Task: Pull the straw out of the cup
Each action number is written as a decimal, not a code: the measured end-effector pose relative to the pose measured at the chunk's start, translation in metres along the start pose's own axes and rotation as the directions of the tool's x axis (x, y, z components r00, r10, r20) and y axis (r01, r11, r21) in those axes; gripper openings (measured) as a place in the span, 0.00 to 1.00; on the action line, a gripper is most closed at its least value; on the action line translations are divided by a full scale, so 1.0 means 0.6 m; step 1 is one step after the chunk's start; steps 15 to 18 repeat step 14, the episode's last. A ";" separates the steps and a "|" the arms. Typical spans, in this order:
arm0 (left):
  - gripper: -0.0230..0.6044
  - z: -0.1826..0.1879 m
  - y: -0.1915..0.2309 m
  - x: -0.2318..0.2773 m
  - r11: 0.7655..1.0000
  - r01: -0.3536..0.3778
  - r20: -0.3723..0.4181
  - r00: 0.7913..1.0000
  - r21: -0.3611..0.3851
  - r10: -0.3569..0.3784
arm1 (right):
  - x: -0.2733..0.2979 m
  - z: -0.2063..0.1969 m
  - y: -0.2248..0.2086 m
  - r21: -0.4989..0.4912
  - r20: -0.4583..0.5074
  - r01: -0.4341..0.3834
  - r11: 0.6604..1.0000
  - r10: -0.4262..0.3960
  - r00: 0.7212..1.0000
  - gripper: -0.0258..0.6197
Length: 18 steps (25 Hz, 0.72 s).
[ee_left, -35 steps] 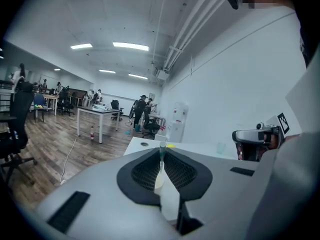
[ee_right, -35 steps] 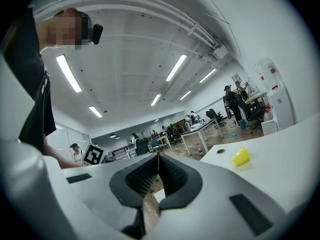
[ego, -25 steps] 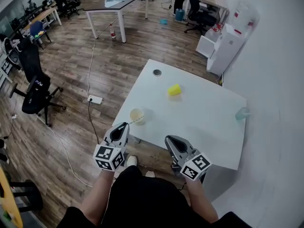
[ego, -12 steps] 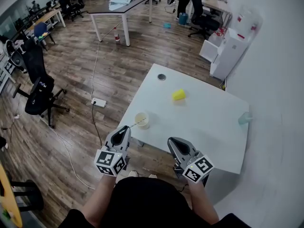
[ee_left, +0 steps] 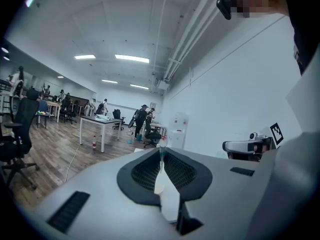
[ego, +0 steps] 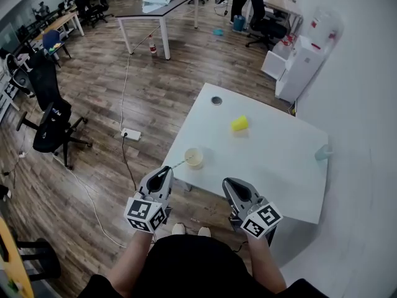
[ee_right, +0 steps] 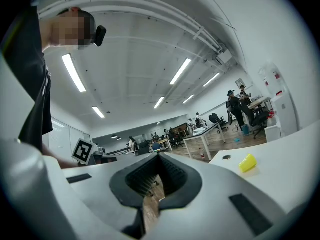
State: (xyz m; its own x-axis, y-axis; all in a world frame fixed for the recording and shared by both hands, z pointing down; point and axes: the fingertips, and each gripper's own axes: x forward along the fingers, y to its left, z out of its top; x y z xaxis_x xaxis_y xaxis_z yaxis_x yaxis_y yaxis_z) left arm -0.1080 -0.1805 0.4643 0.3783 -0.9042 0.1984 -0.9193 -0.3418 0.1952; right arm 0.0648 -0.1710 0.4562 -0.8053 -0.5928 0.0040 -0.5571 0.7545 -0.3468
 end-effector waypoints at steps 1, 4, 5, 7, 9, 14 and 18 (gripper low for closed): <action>0.10 -0.001 0.003 -0.002 1.000 0.003 -0.002 1.000 -0.001 -0.003 | 0.002 -0.002 0.001 -0.001 -0.002 0.010 1.000 -0.010 1.000 0.07; 0.10 -0.002 0.009 -0.007 1.000 0.013 -0.006 1.000 0.001 -0.013 | 0.004 -0.005 0.004 -0.006 -0.010 0.032 0.999 -0.032 0.999 0.07; 0.10 -0.002 0.010 -0.007 1.000 0.017 -0.006 1.000 0.003 -0.017 | 0.004 -0.006 0.005 -0.008 -0.012 0.037 0.999 -0.037 0.999 0.07; 0.10 -0.002 0.012 -0.006 1.000 0.026 -0.008 1.000 0.004 -0.026 | 0.003 -0.008 0.007 -0.008 -0.013 0.045 0.999 -0.045 0.999 0.07; 0.10 -0.003 0.014 -0.005 0.999 0.034 -0.012 0.999 0.004 -0.034 | 0.004 -0.010 0.010 -0.008 -0.016 0.052 0.999 -0.052 0.998 0.07; 0.10 -0.007 0.020 0.000 0.999 0.045 -0.021 0.999 0.013 -0.045 | 0.011 -0.014 0.012 -0.010 -0.017 0.061 0.998 -0.061 0.998 0.07; 0.10 -0.007 0.020 0.000 0.999 0.045 -0.021 0.999 0.013 -0.045 | 0.011 -0.014 0.012 -0.010 -0.017 0.061 0.998 -0.061 0.998 0.07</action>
